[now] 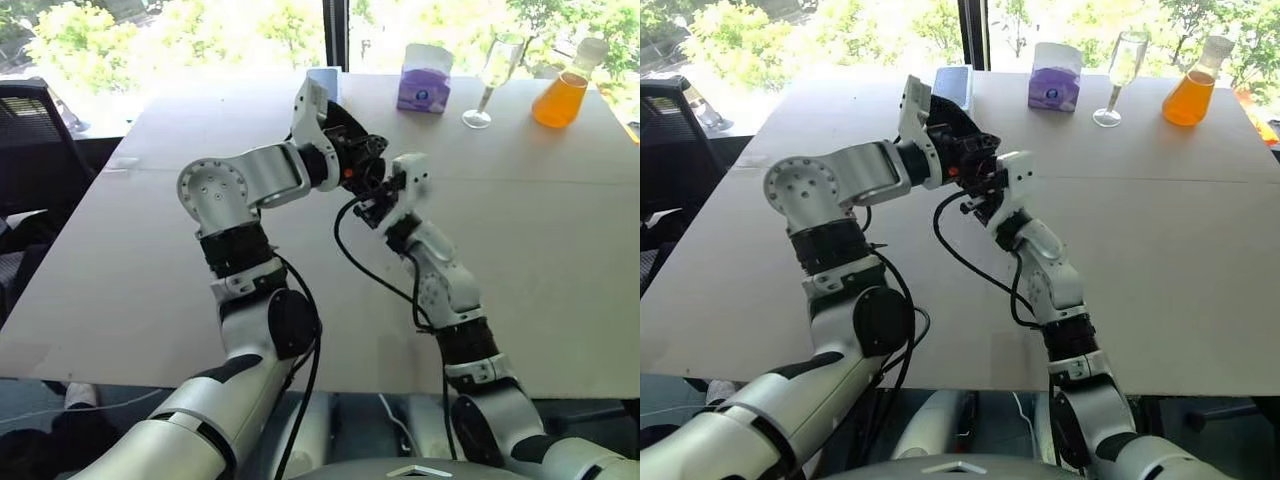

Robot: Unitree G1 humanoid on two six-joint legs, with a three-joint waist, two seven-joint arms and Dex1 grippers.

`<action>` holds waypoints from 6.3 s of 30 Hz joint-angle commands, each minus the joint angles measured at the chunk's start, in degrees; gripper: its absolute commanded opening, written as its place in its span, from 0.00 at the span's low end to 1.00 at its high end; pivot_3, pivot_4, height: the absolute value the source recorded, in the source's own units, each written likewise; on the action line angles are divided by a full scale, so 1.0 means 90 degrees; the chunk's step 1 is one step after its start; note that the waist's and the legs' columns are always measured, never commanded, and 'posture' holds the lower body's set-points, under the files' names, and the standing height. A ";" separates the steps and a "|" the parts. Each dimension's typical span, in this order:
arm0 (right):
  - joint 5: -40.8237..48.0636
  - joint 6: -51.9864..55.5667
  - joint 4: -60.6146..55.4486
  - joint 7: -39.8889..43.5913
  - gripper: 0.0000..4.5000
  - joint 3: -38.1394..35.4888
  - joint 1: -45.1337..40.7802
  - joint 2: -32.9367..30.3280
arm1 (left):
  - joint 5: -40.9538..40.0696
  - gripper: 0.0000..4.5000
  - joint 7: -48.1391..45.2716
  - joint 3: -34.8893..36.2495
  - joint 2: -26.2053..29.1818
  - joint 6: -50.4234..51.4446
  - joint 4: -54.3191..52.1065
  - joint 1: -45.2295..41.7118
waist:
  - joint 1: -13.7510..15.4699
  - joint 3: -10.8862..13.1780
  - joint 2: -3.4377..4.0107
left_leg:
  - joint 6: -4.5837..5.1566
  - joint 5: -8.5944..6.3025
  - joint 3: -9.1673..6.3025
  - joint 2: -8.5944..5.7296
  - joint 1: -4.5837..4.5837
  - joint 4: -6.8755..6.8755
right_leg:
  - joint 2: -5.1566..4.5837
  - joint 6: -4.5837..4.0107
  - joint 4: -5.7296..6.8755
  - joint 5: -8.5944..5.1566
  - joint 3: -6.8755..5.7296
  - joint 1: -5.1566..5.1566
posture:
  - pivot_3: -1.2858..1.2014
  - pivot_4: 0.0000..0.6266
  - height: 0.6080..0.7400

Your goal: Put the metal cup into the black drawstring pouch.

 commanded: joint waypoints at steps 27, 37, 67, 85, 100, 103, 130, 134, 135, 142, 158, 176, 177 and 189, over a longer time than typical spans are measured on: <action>-0.3159 -0.2054 0.0887 0.1980 0.03 0.2422 -0.0525 -0.1469 | -0.0771 0.00 0.0300 0.0168 -0.0407 0.0412 0.0397 -0.0065 | -0.0043 0.0001 -0.0002 | -0.0001 0.0000 0.0010 0.0003 0.0005 -0.0001 | 0.0006 0.0000 0.0002 0.0000 0.0008 -0.0002 | 0.52 0.24 1.00; -0.2104 -0.0922 0.1108 0.1611 0.03 0.1360 -0.0791 -0.0477 | -0.1239 0.00 0.0874 0.0324 -0.0473 0.0412 0.0115 0.0248 | 0.0028 0.0003 -0.0005 | -0.0004 0.0001 0.0001 0.0002 0.0003 0.0004 | 0.0000 0.0000 -0.0004 0.0000 0.0000 0.0004 | 0.52 0.24 1.00; -0.3692 -0.1154 0.1314 0.2761 0.69 0.2408 -0.0875 -0.1299 | -0.0306 0.00 -0.0761 -0.1736 0.1270 -0.0842 -0.1160 0.2255 | 0.0000 0.0002 -0.0008 | -0.0010 0.0005 -0.0003 0.0005 0.0007 0.0010 | 0.0006 0.0001 0.0001 0.0002 -0.0001 0.0008 | 0.52 0.24 1.00; -0.3973 0.0227 -0.0132 0.1545 0.27 0.1902 -0.0451 -0.1776 | 0.0513 0.00 -0.2466 -0.3058 0.2319 -0.1938 -0.0412 0.2219 | -0.0004 0.0002 -0.0008 | -0.0009 0.0004 -0.0005 0.0001 0.0007 0.0002 | 0.0001 0.0000 -0.0003 0.0002 -0.0001 0.0005 | 0.52 0.24 1.00; -0.3979 0.0624 -0.0492 0.1521 0.43 0.1928 -0.0427 -0.2207 | 0.1104 0.00 -0.3802 -0.4070 0.3350 -0.2760 -0.0575 0.2539 | -0.0008 0.0002 -0.0007 | -0.0009 0.0005 -0.0006 0.0000 0.0006 0.0001 | 0.0001 0.0000 -0.0005 0.0002 -0.0003 0.0004 | 0.52 0.24 1.00; -0.4055 0.0665 -0.0551 0.1452 0.69 0.1968 -0.0354 -0.2233 | 0.1230 0.00 -0.4119 -0.4330 0.3550 -0.2976 -0.0618 0.2550 | -0.0009 0.0002 -0.0007 | -0.0009 0.0004 -0.0007 0.0000 0.0006 0.0001 | 0.0003 0.0000 -0.0004 0.0002 -0.0003 0.0004 | 0.52 0.24 1.00; -0.3860 0.1052 -0.1391 0.1542 0.19 0.1475 -0.0137 -0.2855 | 0.2235 0.00 -0.5367 -0.5416 0.4545 -0.4784 -0.0697 0.3069 | -0.0005 0.0003 -0.0006 | -0.0006 0.0005 -0.0009 0.0002 0.0006 0.0001 | 0.0004 -0.0001 -0.0005 0.0001 -0.0005 0.0006 | 0.52 0.24 1.00; -0.3351 0.1667 -0.1519 0.1644 0.19 0.0987 -0.0115 -0.2702 | 0.2475 0.00 -0.5575 -0.5718 0.4763 -0.5218 -0.0937 0.3203 | -0.0011 0.0003 -0.0006 | -0.0006 0.0005 -0.0009 0.0002 0.0006 0.0001 | 0.0004 -0.0001 -0.0005 0.0001 -0.0003 0.0005 | 0.52 0.24 1.00; -0.3331 0.1771 -0.1511 0.1713 0.19 0.0950 -0.0095 -0.2760 | 0.2517 0.00 -0.5594 -0.5784 0.4802 -0.5292 -0.0981 0.3223 | -0.0007 0.0003 -0.0006 | -0.0006 0.0005 -0.0009 0.0002 0.0006 0.0001 | 0.0004 -0.0001 -0.0004 0.0001 -0.0002 0.0005 | 0.52 0.24 1.00; -0.3272 0.2080 -0.1869 0.1820 0.19 0.0765 -0.0077 -0.2963 | 0.2576 0.00 -0.5328 -0.6155 0.4751 -0.5187 -0.1132 0.3402 | 0.0005 0.0002 -0.0006 | -0.0004 0.0004 -0.0010 0.0001 0.0008 0.0001 | 0.0003 0.0000 -0.0006 0.0001 -0.0005 0.0006 | 0.52 0.24 1.00; -0.2988 0.1224 -0.1262 0.1203 0.19 0.1038 -0.0494 -0.2476 | 0.0775 0.00 -0.5045 -0.4646 0.4027 -0.3227 -0.1060 0.3056 | -0.0024 0.0003 -0.0005 | -0.0004 0.0005 -0.0015 0.0004 0.0005 0.0007 | 0.0009 0.0000 0.0000 0.0001 -0.0009 0.0006 | 0.52 0.24 1.00; -0.3154 0.1084 -0.1189 0.0921 0.19 0.1449 -0.0411 -0.2125 | -0.0230 0.00 -0.4937 -0.3812 0.4159 -0.1826 -0.0078 0.2505 | -0.0017 0.0003 -0.0006 | -0.0004 0.0005 -0.0021 0.0003 0.0007 0.0007 | 0.0008 0.0000 0.0000 0.0001 -0.0015 0.0005 | 0.52 0.24 1.00; -0.3212 0.1066 -0.1170 0.0886 0.19 0.1518 -0.0405 -0.2128 | -0.0249 0.00 -0.4921 -0.3775 0.4149 -0.1765 0.0004 0.2443 | -0.0017 0.0003 -0.0006 | -0.0004 0.0005 -0.0021 0.0003 0.0007 0.0007 | 0.0008 0.0000 0.0000 0.0001 -0.0015 0.0005 | 0.52 0.24 1.00; -0.3093 0.1121 -0.1153 0.0650 0.19 0.1540 -0.0319 -0.2087 | -0.0006 0.00 -0.5238 -0.3964 0.4374 -0.1684 0.0532 0.2124 | -0.0038 0.0007 0.0013 | -0.0005 0.0005 -0.0019 0.0004 0.0006 0.0006 | 0.0008 -0.0001 0.0001 0.0001 -0.0010 0.0004 | 0.52 0.24 1.00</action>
